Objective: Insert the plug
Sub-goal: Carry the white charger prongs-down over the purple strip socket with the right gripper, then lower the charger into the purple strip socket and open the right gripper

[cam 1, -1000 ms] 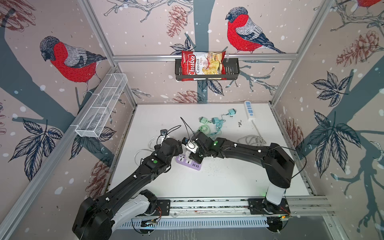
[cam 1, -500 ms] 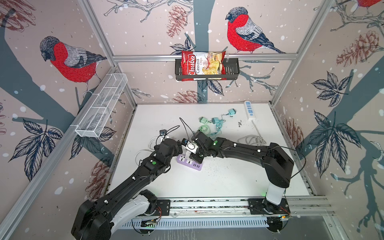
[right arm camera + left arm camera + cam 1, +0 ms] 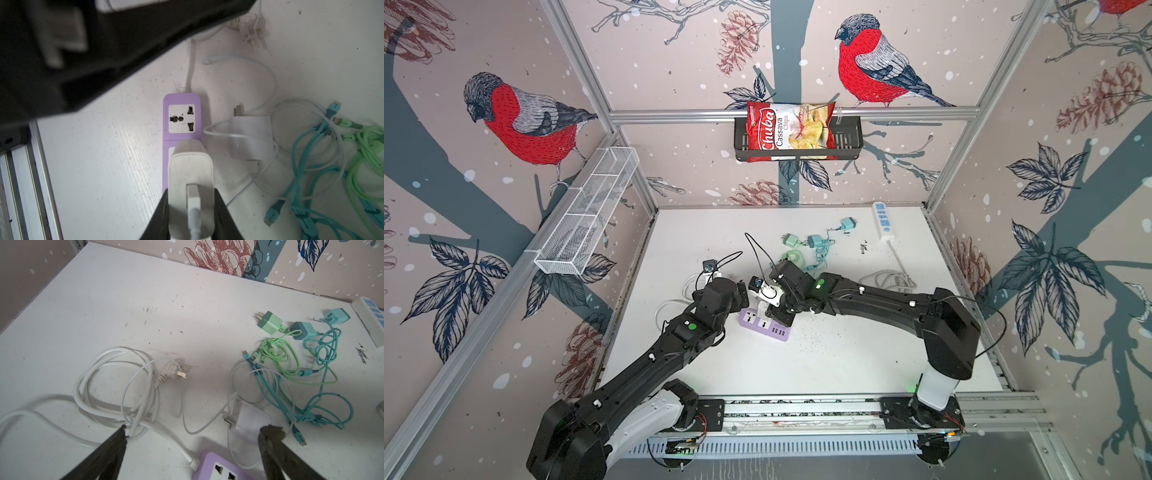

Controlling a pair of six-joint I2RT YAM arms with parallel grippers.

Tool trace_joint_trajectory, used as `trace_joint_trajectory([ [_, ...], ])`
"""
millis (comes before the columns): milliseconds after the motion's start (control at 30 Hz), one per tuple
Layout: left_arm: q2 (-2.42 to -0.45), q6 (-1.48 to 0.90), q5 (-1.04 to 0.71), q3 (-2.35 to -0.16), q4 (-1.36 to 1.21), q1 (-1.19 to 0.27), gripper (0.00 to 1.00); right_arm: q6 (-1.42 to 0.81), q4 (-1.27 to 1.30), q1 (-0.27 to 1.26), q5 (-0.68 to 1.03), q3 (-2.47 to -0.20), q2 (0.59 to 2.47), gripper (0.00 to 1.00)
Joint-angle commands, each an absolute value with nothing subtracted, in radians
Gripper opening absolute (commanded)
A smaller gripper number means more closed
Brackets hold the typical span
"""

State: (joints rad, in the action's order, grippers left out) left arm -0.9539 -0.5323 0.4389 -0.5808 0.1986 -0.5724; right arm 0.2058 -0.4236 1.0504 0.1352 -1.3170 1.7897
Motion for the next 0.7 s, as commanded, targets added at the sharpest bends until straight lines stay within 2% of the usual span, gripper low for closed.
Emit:
trace_joint_trajectory([
  [0, -0.954, -0.522, 0.433, -0.579, 0.169, -0.570, 0.98, 0.208, -0.433, 1.048, 0.146, -1.332, 1.811, 0.04],
  [333, -0.948, -0.519, 0.426, -0.572, 0.166, -0.567, 0.97, 0.212, -0.465, 1.049, 0.107, -1.351, 1.855, 0.04],
  [667, -0.957, -0.520, 0.419, -0.556, 0.142, -0.565, 0.98, 0.215, -0.479, 1.046, 0.141, -1.341, 1.783, 0.04],
])
